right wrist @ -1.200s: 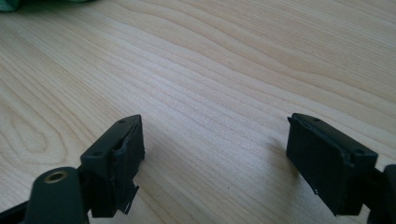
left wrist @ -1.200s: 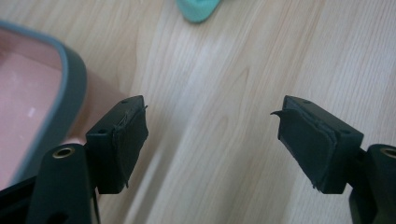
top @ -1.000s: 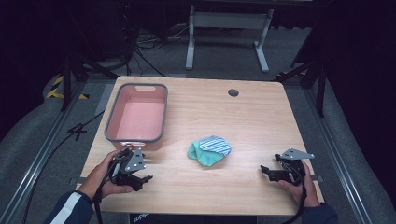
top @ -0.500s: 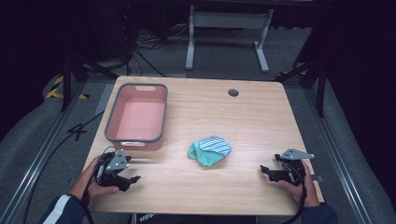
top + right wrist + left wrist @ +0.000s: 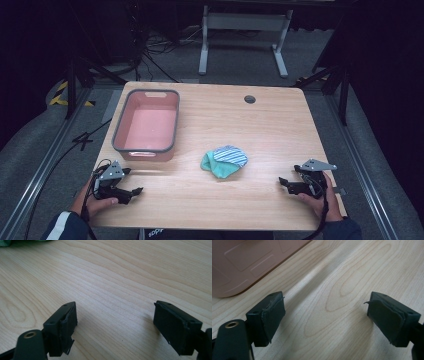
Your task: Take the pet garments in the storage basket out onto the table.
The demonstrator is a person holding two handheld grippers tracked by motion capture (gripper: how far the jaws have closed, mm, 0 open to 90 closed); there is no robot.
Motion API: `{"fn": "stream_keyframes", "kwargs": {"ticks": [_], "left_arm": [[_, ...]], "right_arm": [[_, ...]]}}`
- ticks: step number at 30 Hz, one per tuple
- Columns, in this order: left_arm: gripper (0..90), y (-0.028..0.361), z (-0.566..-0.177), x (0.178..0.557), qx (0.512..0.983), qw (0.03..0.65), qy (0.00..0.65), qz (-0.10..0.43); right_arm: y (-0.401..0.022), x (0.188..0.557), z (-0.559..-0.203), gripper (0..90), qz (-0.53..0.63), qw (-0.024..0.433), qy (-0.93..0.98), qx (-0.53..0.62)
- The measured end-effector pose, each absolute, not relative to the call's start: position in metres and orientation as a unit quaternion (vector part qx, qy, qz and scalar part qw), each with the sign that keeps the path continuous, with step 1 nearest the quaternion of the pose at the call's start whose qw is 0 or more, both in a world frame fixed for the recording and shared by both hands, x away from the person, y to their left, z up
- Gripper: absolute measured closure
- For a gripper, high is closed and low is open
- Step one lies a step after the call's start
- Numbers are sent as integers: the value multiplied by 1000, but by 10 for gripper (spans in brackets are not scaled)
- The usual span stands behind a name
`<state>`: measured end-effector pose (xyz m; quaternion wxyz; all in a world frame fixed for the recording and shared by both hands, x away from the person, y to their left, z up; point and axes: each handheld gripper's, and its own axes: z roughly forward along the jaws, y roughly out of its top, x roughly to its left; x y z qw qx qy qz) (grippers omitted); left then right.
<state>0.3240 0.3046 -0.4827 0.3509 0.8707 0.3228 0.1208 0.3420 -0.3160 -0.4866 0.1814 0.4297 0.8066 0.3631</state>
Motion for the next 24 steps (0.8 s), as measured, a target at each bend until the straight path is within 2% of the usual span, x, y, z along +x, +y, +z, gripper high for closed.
{"fn": "stream_keyframes", "kwargs": {"ticks": [24], "left_arm": [[131,300,-483,324,863,345,345,133]], "right_arm": [[-316,342,-487,197,361,183,807,429]]}}
